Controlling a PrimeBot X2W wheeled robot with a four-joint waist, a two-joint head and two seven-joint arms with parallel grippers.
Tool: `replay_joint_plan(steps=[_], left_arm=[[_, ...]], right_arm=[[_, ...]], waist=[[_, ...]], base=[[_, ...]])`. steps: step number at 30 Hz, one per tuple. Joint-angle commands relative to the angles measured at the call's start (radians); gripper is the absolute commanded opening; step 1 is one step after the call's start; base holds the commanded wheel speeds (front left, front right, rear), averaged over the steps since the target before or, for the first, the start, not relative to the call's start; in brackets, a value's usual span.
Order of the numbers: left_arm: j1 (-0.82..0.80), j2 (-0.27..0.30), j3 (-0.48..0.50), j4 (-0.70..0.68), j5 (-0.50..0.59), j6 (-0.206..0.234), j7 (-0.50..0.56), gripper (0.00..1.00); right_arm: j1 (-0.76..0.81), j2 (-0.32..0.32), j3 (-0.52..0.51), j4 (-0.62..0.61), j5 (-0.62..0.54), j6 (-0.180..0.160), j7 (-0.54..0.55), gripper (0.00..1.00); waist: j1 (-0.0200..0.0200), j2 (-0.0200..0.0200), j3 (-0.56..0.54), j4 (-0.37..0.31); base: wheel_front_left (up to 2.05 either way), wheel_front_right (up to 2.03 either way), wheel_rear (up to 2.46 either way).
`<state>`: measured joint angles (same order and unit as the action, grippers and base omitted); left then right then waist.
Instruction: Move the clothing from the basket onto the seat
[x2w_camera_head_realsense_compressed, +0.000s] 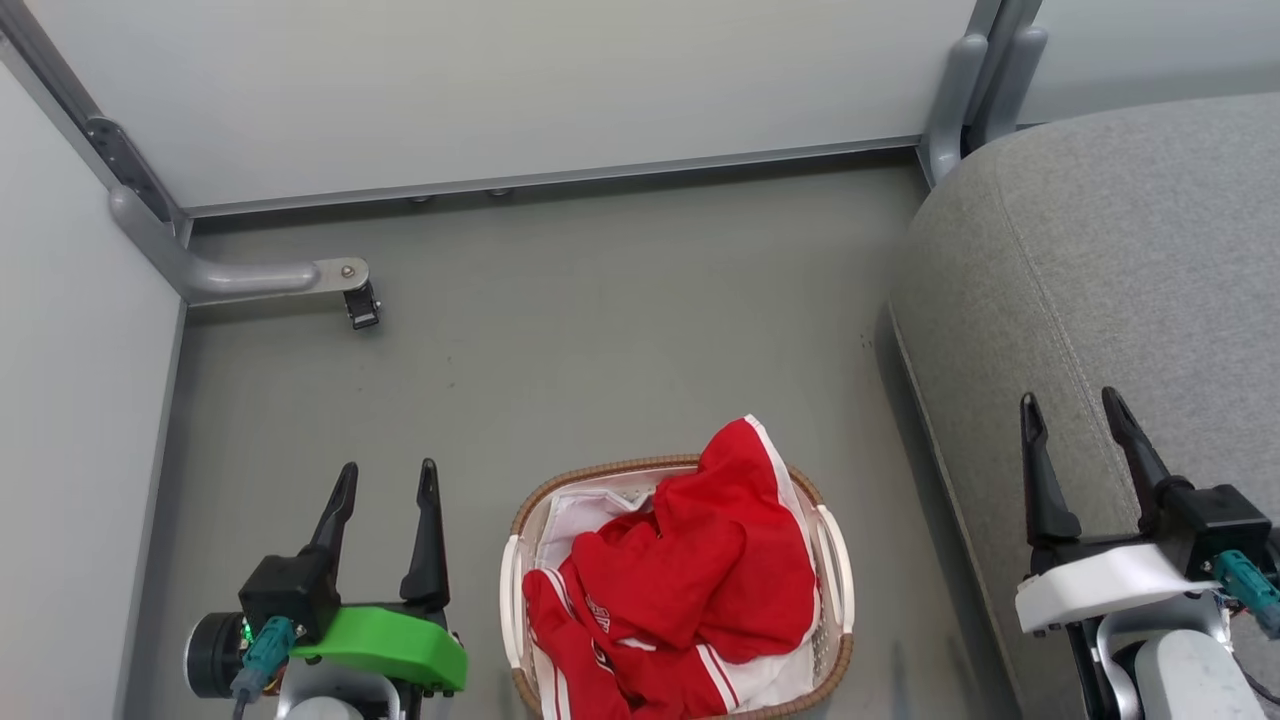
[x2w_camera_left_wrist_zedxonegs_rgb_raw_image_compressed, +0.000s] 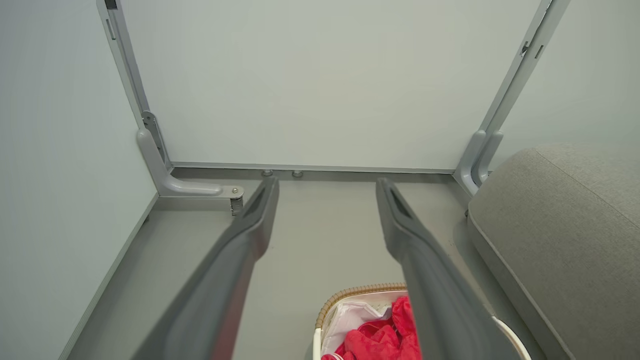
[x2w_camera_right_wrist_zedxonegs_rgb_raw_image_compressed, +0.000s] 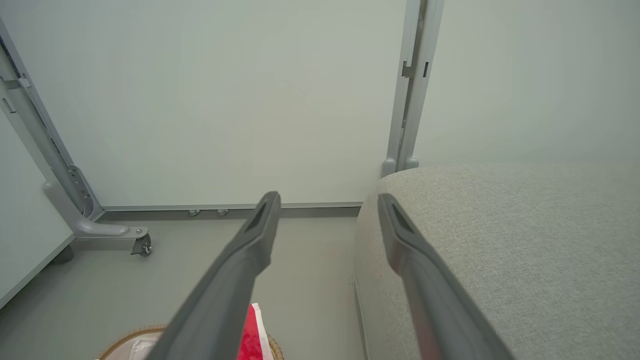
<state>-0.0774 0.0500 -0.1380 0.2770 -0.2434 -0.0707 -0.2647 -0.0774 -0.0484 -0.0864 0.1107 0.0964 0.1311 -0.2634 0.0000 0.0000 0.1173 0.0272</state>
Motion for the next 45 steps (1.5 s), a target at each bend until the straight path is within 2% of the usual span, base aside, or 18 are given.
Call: replay_joint_plan(steps=[1, 7, 12, 16, 22, 28, 37, 45], left_arm=[[-0.027, 0.001, -0.010, 0.005, 0.010, -0.008, 0.000, 1.00], [-0.105, 0.001, -0.084, 0.041, 0.061, -0.029, 0.001, 1.00], [-0.231, 0.001, -0.203, 0.125, 0.121, -0.050, 0.000, 1.00], [-0.347, 0.002, -0.316, 0.248, 0.168, -0.058, 0.001, 1.00], [-0.505, 0.003, -0.488, 0.459, 0.183, -0.061, 0.001, 1.00], [-0.624, 0.004, -0.647, 0.625, 0.150, -0.060, 0.000, 1.00], [-0.732, 0.003, -0.698, 0.807, 0.123, -0.051, 0.001, 1.00], [-0.805, 0.004, -0.715, 0.883, 0.104, -0.020, 0.002, 1.00]], right_arm=[[-0.018, -0.004, -0.006, -0.007, -0.006, -0.001, -0.002, 1.00], [-0.079, -0.004, -0.023, -0.037, -0.013, -0.001, -0.002, 1.00], [-0.140, -0.004, -0.024, -0.066, -0.011, -0.001, -0.002, 1.00], [-0.189, -0.004, -0.020, -0.084, -0.011, -0.001, -0.002, 1.00], [-0.270, -0.004, -0.022, -0.114, 0.008, -0.001, -0.002, 1.00], [-0.334, -0.003, -0.003, -0.151, 0.038, -0.001, -0.002, 1.00], [-0.406, -0.003, 0.016, -0.210, 0.094, -0.001, -0.002, 1.00], [-0.426, -0.003, 0.017, -0.227, 0.128, -0.001, -0.002, 1.00]], waist=[[0.0000, 0.0000, 0.023, -0.001], [0.0000, 0.0000, 0.113, -0.009], [0.0000, 0.0000, 0.225, -0.029], [0.0000, 0.0000, 0.319, -0.051], [0.0000, 0.0000, 0.455, -0.101], [0.0000, 0.0000, 0.576, -0.156], [0.0000, 0.0000, 0.696, -0.247], [0.0000, 0.0000, 0.753, -0.282]], base=[[0.00, 0.00, 0.00], [0.00, 0.00, 0.00], [0.00, 0.00, 0.00], [0.00, 0.00, 0.00], [0.00, 0.00, 0.00], [0.00, 0.00, 0.00], [0.00, 0.00, 0.00], [0.00, 0.00, 0.00]])
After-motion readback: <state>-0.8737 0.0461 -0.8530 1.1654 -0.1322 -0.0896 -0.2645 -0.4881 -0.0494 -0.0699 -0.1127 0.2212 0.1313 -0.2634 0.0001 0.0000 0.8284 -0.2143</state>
